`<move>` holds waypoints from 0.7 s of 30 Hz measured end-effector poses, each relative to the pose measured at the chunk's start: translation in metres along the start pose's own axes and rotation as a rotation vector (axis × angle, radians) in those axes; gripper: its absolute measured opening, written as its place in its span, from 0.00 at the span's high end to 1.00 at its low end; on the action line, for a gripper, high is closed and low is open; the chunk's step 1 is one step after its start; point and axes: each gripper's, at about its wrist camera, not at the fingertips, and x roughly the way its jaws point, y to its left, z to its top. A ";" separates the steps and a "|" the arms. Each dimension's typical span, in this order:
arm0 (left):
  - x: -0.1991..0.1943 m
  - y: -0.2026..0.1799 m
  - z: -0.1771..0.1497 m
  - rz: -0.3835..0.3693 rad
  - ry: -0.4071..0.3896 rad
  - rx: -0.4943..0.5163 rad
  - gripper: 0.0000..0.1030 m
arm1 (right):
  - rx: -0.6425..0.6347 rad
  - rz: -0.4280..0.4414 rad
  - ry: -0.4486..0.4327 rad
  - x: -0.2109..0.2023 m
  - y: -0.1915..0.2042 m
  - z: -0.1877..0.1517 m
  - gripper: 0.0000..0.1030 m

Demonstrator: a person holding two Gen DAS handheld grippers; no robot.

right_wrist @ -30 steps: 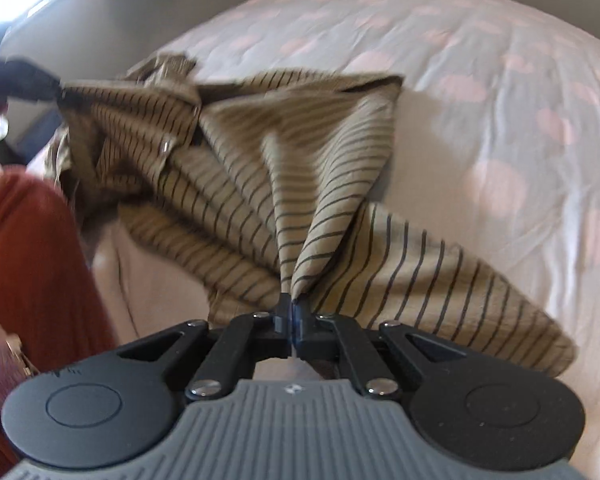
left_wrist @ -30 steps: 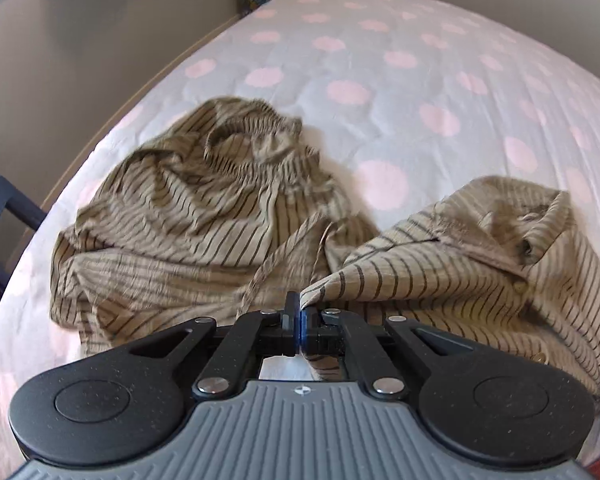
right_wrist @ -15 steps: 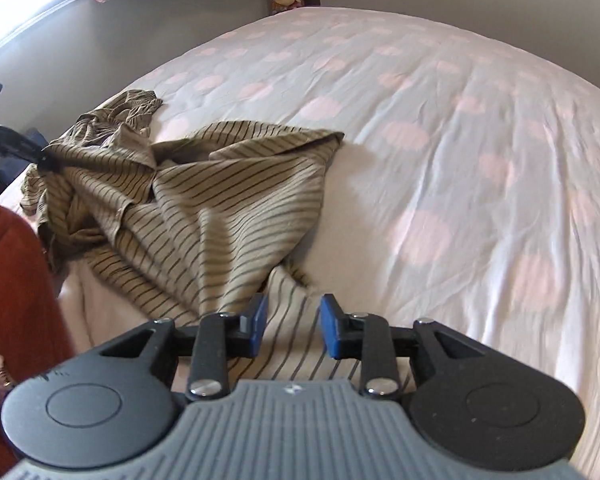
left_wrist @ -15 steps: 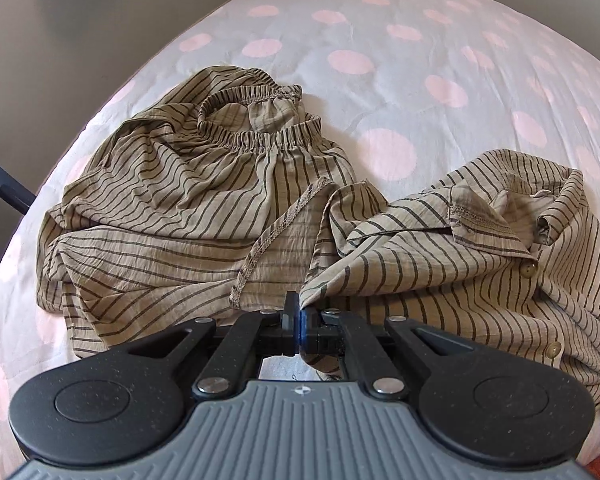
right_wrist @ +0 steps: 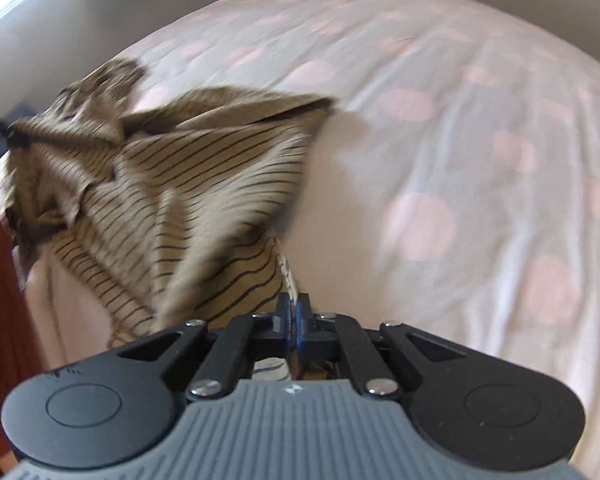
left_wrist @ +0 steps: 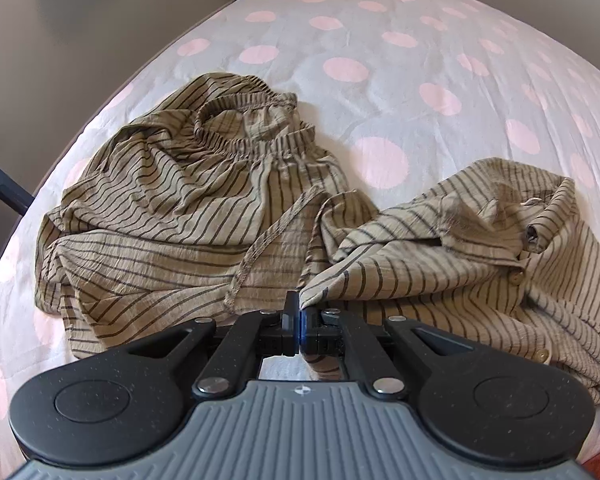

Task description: Fold clothes

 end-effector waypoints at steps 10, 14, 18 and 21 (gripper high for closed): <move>0.000 -0.043 -0.008 -0.112 0.084 0.179 1.00 | 0.251 -0.226 0.044 -0.053 -0.085 -0.055 0.98; 0.009 -0.061 -0.026 -0.096 0.184 0.337 1.00 | 0.263 -0.209 0.112 -0.042 -0.087 -0.073 0.98; 0.014 -0.059 -0.039 -0.088 0.250 0.414 1.00 | 0.257 -0.205 0.137 -0.036 -0.084 -0.078 0.97; 0.011 -0.050 -0.042 -0.124 0.262 0.395 1.00 | 0.252 -0.219 0.123 -0.041 -0.086 -0.076 0.88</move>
